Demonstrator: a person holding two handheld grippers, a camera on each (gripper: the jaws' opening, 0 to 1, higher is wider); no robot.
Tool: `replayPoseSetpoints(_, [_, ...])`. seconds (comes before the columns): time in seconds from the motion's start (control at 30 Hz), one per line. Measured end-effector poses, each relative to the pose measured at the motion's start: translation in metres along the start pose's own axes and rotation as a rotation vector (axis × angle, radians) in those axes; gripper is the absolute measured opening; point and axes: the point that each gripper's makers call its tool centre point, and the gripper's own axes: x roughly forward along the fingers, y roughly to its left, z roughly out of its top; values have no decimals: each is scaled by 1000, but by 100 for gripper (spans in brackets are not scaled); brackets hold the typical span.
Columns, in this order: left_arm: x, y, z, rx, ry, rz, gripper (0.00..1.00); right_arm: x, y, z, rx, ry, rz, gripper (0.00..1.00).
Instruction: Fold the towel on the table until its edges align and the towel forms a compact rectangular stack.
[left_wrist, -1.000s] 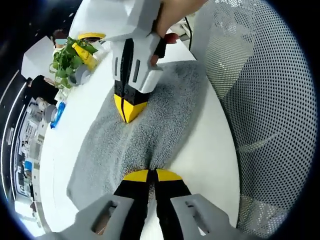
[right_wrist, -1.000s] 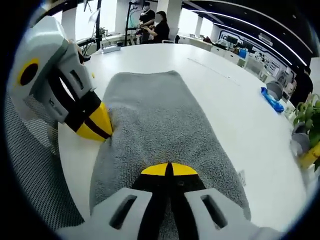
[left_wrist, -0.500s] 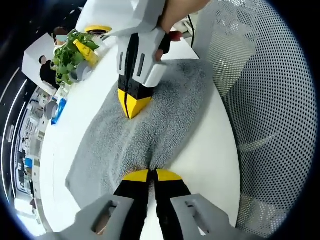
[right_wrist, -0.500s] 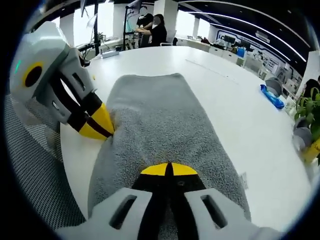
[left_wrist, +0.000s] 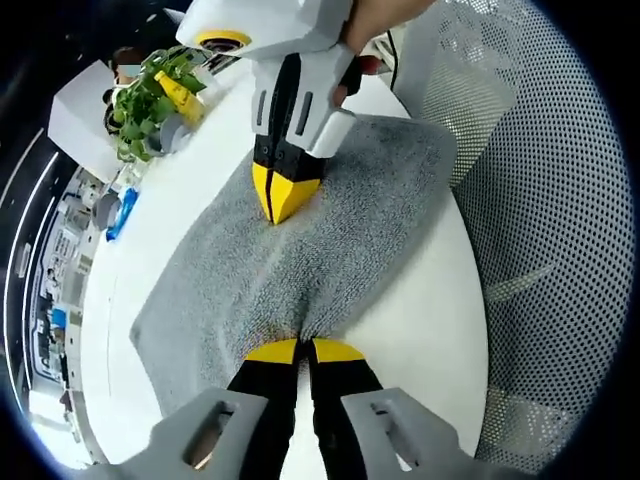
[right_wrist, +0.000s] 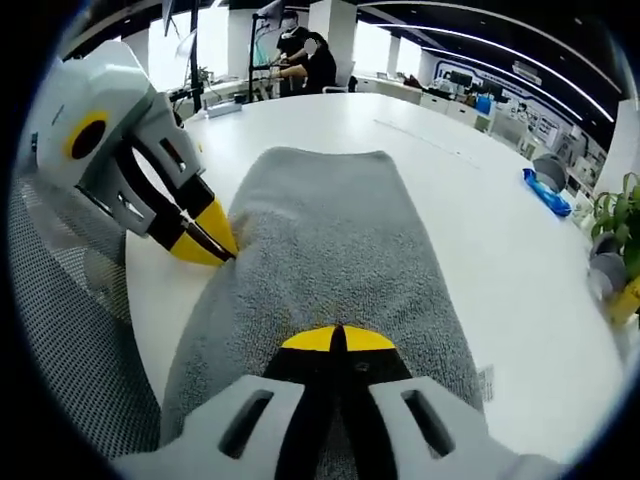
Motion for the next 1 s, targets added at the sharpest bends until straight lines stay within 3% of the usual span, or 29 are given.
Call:
replayPoseSetpoints(0.1, [0, 1, -1, 12, 6, 4, 4, 0, 1, 0, 5, 0, 4, 0])
replayPoseSetpoints(0.23, [0, 4, -5, 127, 57, 33, 4, 0, 2, -1, 12, -1, 12, 0])
replayPoseSetpoints(0.33, [0, 5, -7, 136, 59, 41, 4, 0, 2, -1, 15, -3, 17, 0])
replayPoseSetpoints(0.8, [0, 11, -14, 86, 57, 60, 4, -1, 7, -1, 11, -4, 31, 0])
replayPoseSetpoints(1.0, [-1, 14, -16, -14, 37, 58, 4, -1, 8, -1, 14, 1, 35, 0])
